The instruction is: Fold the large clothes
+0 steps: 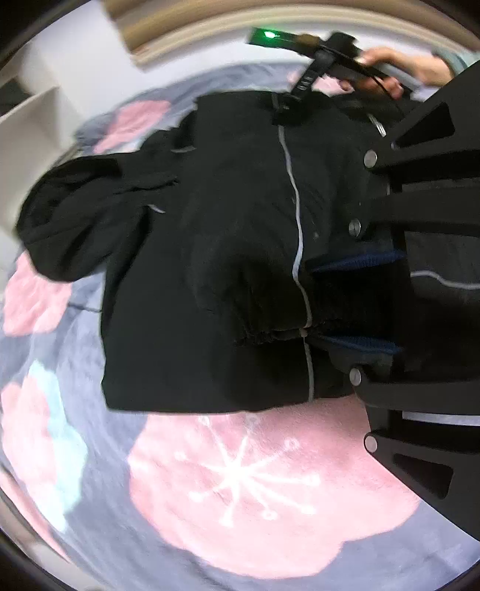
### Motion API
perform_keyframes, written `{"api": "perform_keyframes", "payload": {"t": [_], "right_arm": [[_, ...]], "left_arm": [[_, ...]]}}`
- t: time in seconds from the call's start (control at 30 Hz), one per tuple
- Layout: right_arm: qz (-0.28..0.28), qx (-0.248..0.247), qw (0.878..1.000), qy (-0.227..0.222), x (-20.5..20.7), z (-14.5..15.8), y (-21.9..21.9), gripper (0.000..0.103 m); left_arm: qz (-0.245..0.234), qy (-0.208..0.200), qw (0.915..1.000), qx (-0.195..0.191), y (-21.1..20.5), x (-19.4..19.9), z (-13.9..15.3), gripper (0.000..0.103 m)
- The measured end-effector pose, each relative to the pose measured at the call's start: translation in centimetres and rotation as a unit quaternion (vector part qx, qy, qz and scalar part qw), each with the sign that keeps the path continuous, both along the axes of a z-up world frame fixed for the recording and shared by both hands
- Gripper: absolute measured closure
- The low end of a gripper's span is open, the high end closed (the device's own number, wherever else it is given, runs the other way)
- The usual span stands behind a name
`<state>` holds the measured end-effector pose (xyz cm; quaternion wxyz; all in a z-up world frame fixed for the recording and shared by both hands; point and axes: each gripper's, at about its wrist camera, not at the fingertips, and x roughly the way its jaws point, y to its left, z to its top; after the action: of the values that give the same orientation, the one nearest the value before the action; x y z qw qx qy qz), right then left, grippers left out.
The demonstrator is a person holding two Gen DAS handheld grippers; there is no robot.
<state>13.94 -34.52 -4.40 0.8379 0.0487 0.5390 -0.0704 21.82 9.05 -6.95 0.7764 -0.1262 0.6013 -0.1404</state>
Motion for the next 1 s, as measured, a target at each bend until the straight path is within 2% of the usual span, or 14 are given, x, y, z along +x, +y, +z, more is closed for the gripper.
{"api": "perform_keyframes", "payload": {"t": [0.07,0.13,0.2,0.27,0.3,0.37,0.47,0.6,0.67,0.7,0.8,0.87,0.93,1.0], "right_arm": [[0.003,-0.018,1.0,0.008,0.3,-0.5,0.4,0.044],[0.008,-0.028,0.999,0.017,0.5,-0.4,0.6,0.043],[0.011,-0.015,1.0,0.02,0.6,0.2,0.3,0.042],[0.011,0.013,1.0,0.002,0.3,1.4,0.1,0.041],[0.014,0.041,0.999,-0.019,-0.3,2.5,0.0,0.041],[0.023,0.08,0.995,-0.061,-1.5,4.5,0.1,0.041],[0.044,0.082,0.991,-0.095,-2.3,6.2,1.7,0.041],[0.06,0.021,0.996,-0.065,-1.3,4.3,3.9,0.041],[0.046,0.014,0.999,-0.014,-0.1,1.0,3.1,0.042],[0.039,0.022,0.999,0.016,0.4,-1.1,2.7,0.042],[0.048,0.003,0.999,0.007,0.3,-2.3,3.0,0.042],[0.046,-0.01,0.999,0.008,0.4,-2.3,3.4,0.042],[0.052,-0.017,0.998,0.014,0.7,-2.4,3.6,0.042],[0.047,-0.018,0.998,0.032,1.1,-2.0,3.9,0.042]], "left_arm": [[0.001,-0.005,0.9996,0.026,-0.4,0.3,-0.1,0.06],[0.015,-0.025,0.9994,0.018,0.0,0.2,0.8,0.06],[0.026,-0.062,0.9977,-0.004,1.1,0.0,2.8,0.06],[0.048,-0.13,0.9902,-0.019,2.3,-1.2,6.3,0.057],[0.046,-0.16,0.9852,-0.041,2.7,-1.7,7.9,0.054],[0.023,-0.173,0.9786,-0.109,2.5,-1.9,8.6,0.054],[-0.004,-0.142,0.9755,-0.168,0.8,-1.5,6.9,0.054],[-0.024,-0.089,0.9926,-0.079,-3.0,-0.4,2.2,0.054],[-0.016,-0.011,0.9986,-0.05,-3.7,0.4,-2.1,0.065],[-0.007,0.009,0.9984,-0.055,-3.6,0.7,-3.6,0.069],[0.024,0.032,0.9969,-0.067,-2.3,1.4,-5.1,0.091],[0.057,0.055,0.9901,-0.115,-0.5,2.0,-6.1,0.1],[0.071,0.061,0.9827,-0.16,0.6,2.1,-7.0,0.101],[0.069,0.053,0.9823,-0.166,0.9,1.6,-6.4,0.101]]}}
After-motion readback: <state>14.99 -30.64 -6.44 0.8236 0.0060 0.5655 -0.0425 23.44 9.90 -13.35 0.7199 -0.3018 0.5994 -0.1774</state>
